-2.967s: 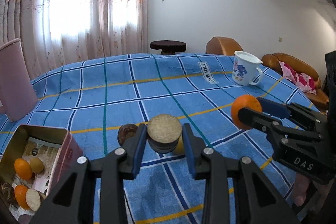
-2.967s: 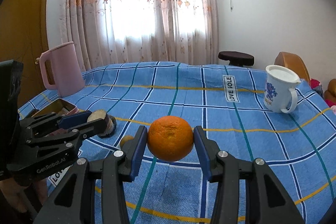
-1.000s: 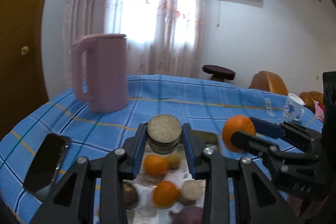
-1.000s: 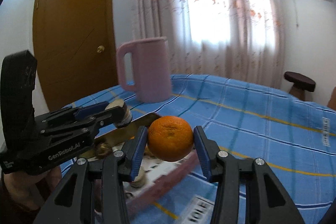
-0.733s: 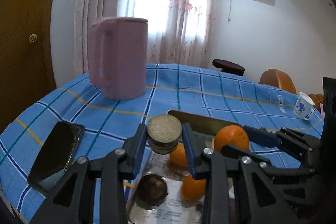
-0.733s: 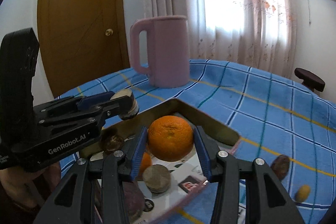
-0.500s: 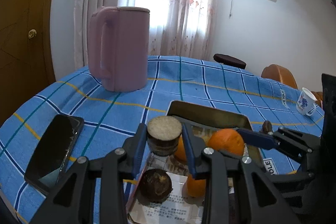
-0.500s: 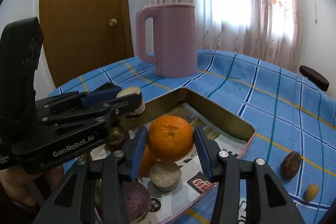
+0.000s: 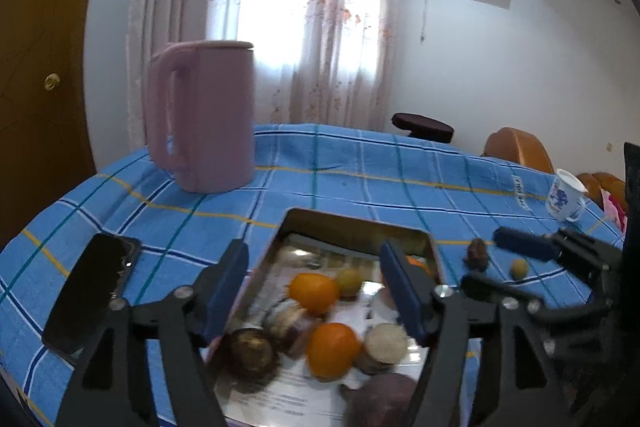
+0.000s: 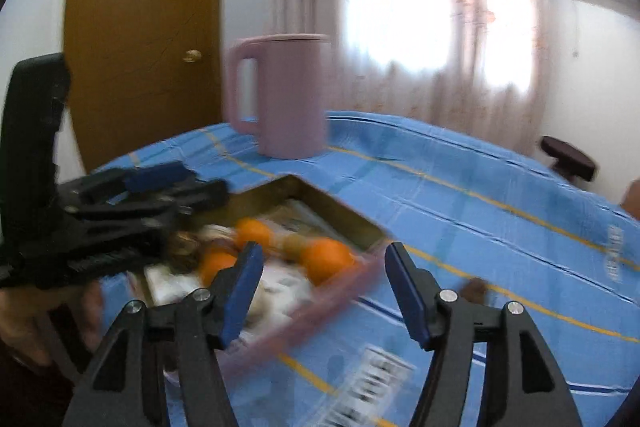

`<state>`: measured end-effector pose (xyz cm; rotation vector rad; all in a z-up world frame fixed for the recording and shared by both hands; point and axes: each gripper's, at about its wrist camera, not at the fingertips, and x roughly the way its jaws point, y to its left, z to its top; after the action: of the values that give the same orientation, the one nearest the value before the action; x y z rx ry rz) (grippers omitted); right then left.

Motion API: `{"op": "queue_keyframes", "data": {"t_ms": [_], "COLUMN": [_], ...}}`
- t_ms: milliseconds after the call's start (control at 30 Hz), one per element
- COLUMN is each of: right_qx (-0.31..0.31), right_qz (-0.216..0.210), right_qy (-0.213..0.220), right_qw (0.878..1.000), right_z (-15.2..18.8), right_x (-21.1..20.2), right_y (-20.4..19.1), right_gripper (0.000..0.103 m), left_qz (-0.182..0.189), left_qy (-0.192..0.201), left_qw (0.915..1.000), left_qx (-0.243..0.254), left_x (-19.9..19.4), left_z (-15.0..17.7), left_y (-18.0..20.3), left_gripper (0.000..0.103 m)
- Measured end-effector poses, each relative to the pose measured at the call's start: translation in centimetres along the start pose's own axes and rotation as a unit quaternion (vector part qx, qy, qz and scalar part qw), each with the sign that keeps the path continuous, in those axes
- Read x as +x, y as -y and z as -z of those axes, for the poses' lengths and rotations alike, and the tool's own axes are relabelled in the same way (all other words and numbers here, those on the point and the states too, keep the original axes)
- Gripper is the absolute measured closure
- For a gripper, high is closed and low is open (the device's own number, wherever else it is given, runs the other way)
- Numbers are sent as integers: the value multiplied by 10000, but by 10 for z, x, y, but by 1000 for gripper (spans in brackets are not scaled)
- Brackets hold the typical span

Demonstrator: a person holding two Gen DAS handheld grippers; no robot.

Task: Organize fruits
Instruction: 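Grasp the small yellow-green fruit with the right tool while the left tool grasps a brown taro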

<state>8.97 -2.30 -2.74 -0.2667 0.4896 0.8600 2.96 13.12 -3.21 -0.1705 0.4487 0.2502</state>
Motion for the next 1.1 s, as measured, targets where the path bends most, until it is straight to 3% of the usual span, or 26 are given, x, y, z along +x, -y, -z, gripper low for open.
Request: {"op": "queue_keyframes", "data": {"t_ms": [167,300,467,600,700,733,900,1100], "right_qx": [269,805,989,982,1100,1163,1185,1315], "right_qz": [941,1283,1151,941,756,696,777,1316], "right_qy": [-312,-790,-1155,-1320,-1642,-1654,-1356,-1102], "right_qw": [9947,9853,9816,9819,9774,9769,9806,9763], "right_z": [19,34,42,45,52,53,52,51], "right_x": [-18,-16,0,9,21,23,11,-3], "right_y": [59,107,123,125,128,132,136,159], "right_gripper": [38,38,41,53,69,74,74,74], "left_qz": [313,500,690,692,653,641,663,699], "left_qy": [65,17,-112,-257,-351,-382,-573,-945], "left_qw": [9990,9970,9935,9919,9917,9916,9899,9853], "left_qx": [325,589,901,1029,1052,1055,1116,1240], "left_x": [-6,-3,7,17,23,26,42,72], "left_z": [-4,-7,-8,-6,-6,-7,-8,-6], "left_y": [41,76,114,129,133,136,149,170], "left_gripper": [25,24,24,24,24,24,24,24]}}
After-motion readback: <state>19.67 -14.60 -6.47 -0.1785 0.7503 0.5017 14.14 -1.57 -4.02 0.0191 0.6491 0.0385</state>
